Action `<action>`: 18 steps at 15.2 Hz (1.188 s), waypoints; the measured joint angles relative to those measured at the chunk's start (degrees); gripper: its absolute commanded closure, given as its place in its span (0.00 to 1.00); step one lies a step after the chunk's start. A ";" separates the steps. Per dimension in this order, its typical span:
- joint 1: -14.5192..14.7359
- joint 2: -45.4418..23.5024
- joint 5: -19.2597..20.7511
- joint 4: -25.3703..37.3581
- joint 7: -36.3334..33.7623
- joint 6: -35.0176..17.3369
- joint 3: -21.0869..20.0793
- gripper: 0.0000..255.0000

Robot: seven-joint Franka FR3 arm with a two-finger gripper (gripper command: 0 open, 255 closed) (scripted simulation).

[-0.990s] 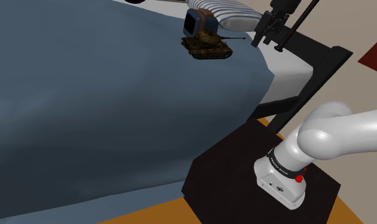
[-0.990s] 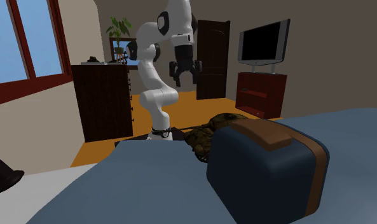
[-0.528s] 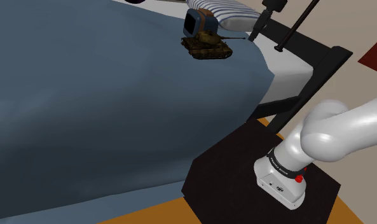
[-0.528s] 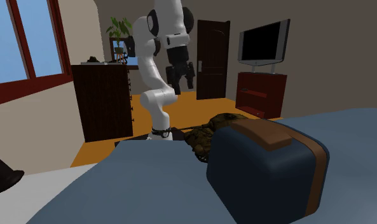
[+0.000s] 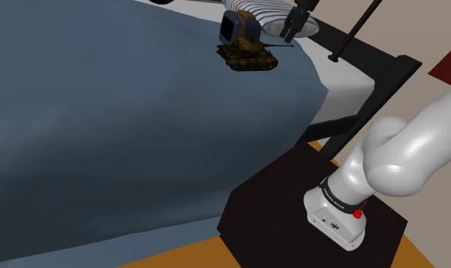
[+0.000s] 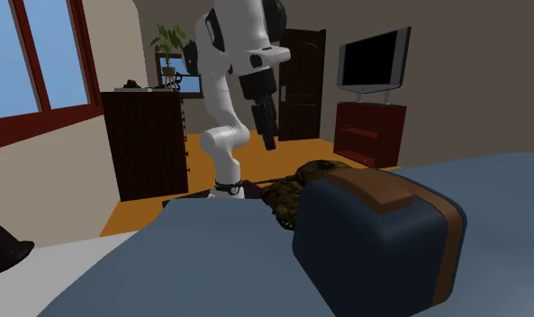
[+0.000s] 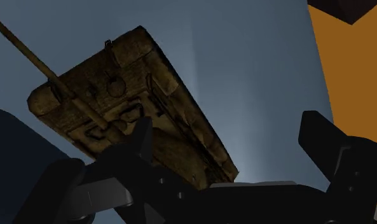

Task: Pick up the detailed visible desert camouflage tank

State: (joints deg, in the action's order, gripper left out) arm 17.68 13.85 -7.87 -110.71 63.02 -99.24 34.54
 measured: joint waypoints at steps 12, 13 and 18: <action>-1.00 -25.08 -17.88 20.42 31.05 7.29 5.10 0.00; -0.94 -25.24 -18.01 19.85 31.29 6.61 5.04 0.00; -0.75 -25.16 -18.06 17.96 31.89 4.80 4.99 1.00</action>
State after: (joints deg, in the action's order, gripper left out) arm 16.93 -11.32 -25.93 -92.76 94.91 -94.45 39.53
